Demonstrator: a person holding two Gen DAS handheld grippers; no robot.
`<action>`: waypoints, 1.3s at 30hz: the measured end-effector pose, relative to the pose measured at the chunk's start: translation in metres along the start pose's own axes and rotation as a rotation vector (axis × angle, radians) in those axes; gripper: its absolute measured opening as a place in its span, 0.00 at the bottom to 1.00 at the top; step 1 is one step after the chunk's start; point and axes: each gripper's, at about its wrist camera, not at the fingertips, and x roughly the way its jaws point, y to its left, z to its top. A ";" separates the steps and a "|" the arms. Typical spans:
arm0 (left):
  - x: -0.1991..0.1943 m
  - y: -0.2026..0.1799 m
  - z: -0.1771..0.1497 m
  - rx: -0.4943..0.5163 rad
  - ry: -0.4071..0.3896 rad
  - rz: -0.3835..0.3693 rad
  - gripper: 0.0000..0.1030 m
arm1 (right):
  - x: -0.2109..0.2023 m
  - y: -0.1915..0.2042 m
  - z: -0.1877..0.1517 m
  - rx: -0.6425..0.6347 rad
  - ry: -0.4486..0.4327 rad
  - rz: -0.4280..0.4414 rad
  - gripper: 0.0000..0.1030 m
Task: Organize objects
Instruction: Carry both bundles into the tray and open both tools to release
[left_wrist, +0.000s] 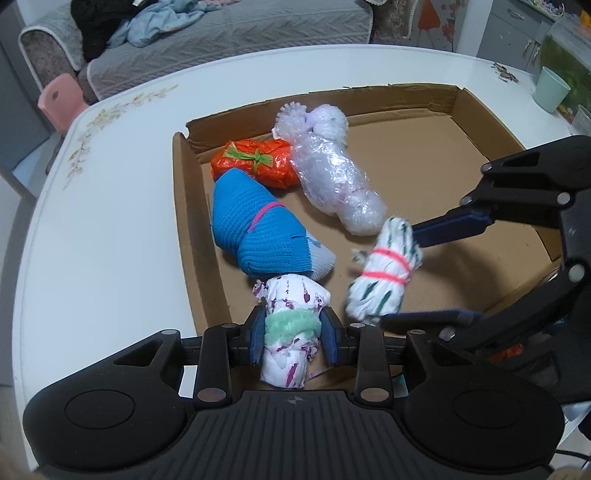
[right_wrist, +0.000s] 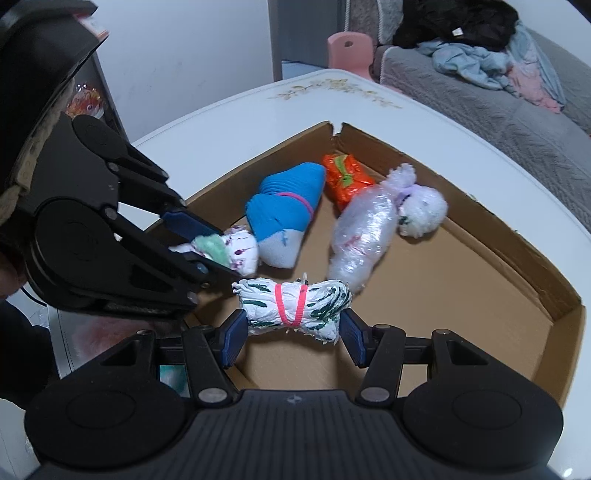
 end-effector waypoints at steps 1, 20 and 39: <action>0.000 0.000 0.000 -0.003 0.001 0.002 0.39 | 0.001 0.001 0.001 0.000 0.001 0.003 0.50; -0.008 -0.001 -0.001 -0.005 -0.010 0.009 0.69 | 0.005 0.003 -0.004 0.007 0.038 -0.003 0.53; -0.098 0.015 0.003 -0.126 -0.114 -0.027 0.90 | -0.087 -0.014 -0.013 0.102 -0.157 -0.049 0.79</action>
